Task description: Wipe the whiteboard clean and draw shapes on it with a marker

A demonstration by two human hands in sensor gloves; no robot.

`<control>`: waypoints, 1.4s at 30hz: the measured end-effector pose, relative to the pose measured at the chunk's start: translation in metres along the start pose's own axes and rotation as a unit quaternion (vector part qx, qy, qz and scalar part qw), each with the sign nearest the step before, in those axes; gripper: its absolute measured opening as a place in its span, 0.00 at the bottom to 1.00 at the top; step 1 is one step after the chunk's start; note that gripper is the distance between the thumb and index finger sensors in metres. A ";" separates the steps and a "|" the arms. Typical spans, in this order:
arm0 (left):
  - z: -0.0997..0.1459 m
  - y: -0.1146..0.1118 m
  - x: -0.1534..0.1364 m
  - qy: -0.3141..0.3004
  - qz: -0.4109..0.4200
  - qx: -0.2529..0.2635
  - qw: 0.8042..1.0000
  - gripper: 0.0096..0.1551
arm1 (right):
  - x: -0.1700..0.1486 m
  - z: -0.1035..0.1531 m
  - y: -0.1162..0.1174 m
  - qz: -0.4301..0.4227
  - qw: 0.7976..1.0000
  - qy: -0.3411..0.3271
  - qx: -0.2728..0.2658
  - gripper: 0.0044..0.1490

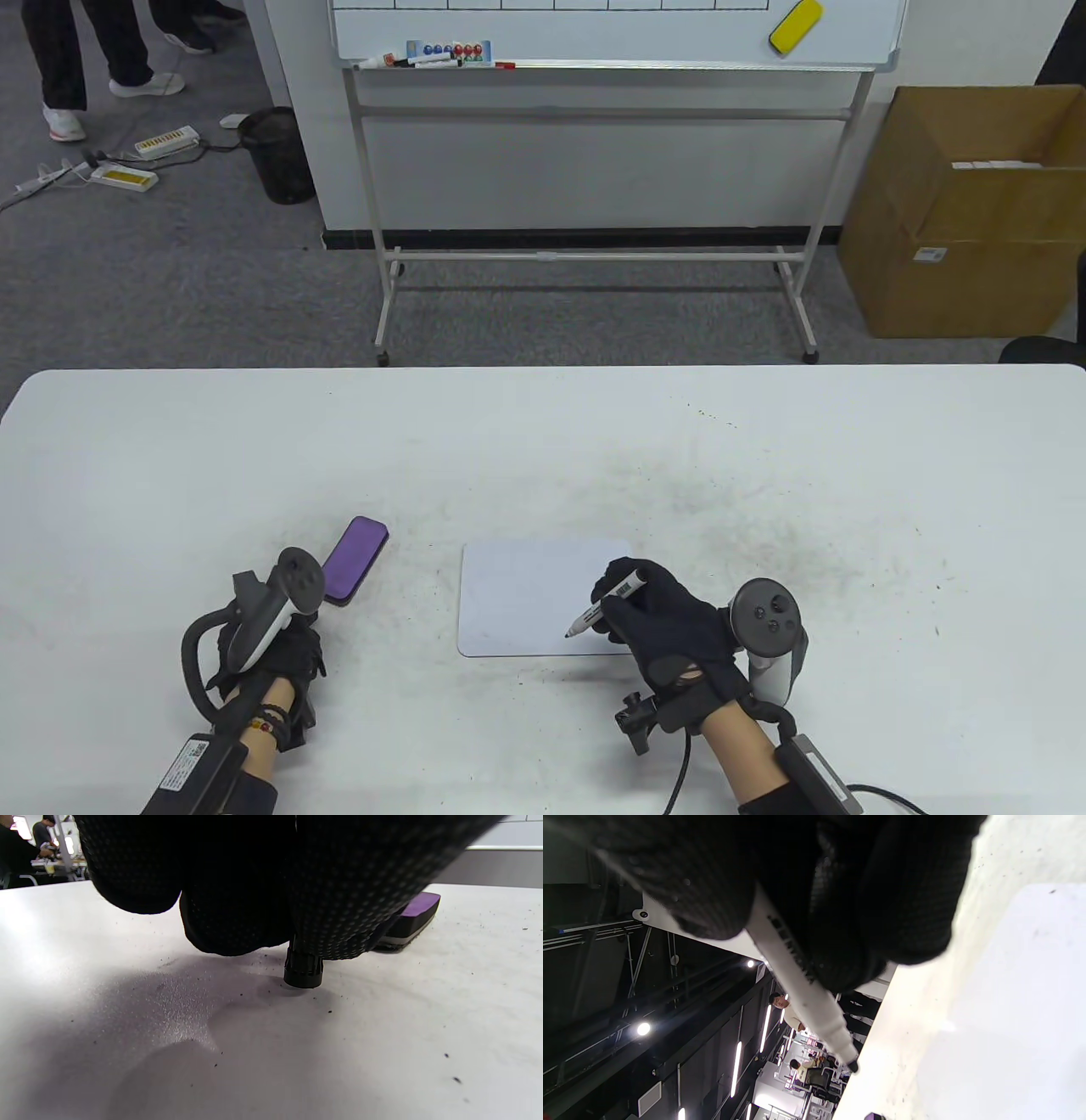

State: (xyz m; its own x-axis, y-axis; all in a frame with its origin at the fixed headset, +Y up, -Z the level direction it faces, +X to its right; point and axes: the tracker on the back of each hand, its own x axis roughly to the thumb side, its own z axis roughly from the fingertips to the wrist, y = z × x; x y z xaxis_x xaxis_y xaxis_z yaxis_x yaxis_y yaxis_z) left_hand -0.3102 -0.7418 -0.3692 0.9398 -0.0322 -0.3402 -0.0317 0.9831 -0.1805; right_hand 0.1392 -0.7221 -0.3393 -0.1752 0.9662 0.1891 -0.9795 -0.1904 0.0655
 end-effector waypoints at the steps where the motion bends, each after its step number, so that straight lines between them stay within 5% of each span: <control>1: 0.000 -0.001 0.000 -0.002 -0.003 -0.001 1.000 0.26 | 0.000 0.000 0.000 0.000 1.000 0.000 0.000 0.34; 7: 0.000 -0.005 -0.002 -0.010 0.000 0.026 1.000 0.28 | 0.000 0.000 -0.001 -0.002 1.000 0.001 0.000 0.34; 13: 0.001 -0.004 0.000 -0.021 -0.010 -0.006 1.000 0.37 | 0.000 0.000 -0.002 -0.004 1.000 0.003 -0.005 0.34; 21: 0.025 0.037 -0.002 -0.054 0.101 0.027 0.993 0.43 | 0.003 -0.002 0.001 0.035 0.999 -0.001 0.011 0.31; 27: 0.053 0.049 0.032 -0.144 0.120 0.068 0.980 0.41 | 0.018 -0.004 0.019 0.050 0.998 -0.022 0.032 0.29; 35: 0.073 0.020 0.087 -0.280 0.073 0.021 0.957 0.39 | 0.029 -0.031 0.048 0.112 0.993 -0.017 0.034 0.28; 42: 0.070 -0.006 0.104 -0.321 0.050 -0.056 0.944 0.41 | 0.020 -0.060 0.077 0.147 0.989 0.016 0.023 0.28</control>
State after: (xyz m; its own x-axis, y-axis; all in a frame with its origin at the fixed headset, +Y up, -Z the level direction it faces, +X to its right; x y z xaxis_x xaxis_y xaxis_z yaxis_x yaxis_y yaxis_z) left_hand -0.1885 -0.7380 -0.3387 0.9415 0.2107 0.2631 -0.1327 0.9492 -0.2851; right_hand 0.0544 -0.7067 -0.3892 -0.4561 0.8723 0.1761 -0.8800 -0.4716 0.0566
